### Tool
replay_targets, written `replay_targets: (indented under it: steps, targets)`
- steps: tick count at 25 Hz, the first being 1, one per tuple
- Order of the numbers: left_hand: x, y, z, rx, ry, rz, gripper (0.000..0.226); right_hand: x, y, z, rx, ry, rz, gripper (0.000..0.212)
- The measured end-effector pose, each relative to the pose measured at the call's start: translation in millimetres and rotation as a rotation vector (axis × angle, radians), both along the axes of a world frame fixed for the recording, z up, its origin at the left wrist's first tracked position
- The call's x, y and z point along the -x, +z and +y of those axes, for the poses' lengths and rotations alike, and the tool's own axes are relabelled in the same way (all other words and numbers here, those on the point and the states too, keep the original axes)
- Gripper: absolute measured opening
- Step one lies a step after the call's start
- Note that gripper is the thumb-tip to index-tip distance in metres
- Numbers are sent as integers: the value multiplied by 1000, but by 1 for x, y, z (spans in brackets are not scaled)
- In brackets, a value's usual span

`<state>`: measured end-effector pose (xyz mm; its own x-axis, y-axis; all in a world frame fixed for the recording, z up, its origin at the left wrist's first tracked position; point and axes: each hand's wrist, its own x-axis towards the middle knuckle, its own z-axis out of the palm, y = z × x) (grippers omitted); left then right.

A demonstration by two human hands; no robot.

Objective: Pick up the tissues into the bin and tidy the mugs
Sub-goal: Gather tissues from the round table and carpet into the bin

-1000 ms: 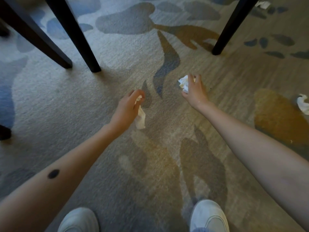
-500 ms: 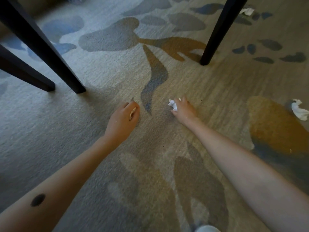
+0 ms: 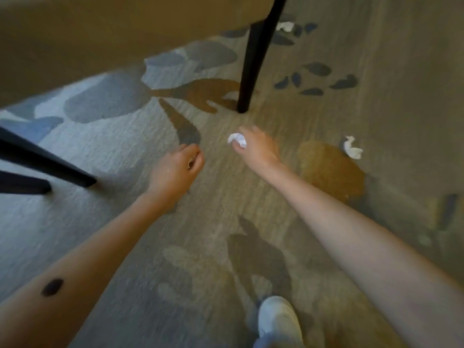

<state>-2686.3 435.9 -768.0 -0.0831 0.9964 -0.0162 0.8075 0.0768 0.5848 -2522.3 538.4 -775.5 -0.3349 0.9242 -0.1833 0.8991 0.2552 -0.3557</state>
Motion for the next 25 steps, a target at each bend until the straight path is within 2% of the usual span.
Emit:
replay_targets:
  steps: [4, 8, 12, 17, 21, 25]
  targets:
    - [-44, 105, 16, -28, -139, -18, 24, -70, 91, -9, 40, -177, -2, 26]
    - [-87, 198, 17, 38, -209, -32, 23, -132, 176, -24, 82, -304, -65, 25]
    - [-110, 296, 19, 78, -265, -25, 23, -161, 263, -47, 142, -403, -100, 27]
    - [-113, 401, 36, 6, -371, 7, 23, -174, 359, -65, 132, -490, -74, 25]
    - [-121, 440, 67, -44, -460, 47, 22, -192, 398, -54, 78, -560, -57, 27]
    - [-151, 449, 126, -54, -498, 82, 22, -230, 401, -7, 76, -571, -86, 32]
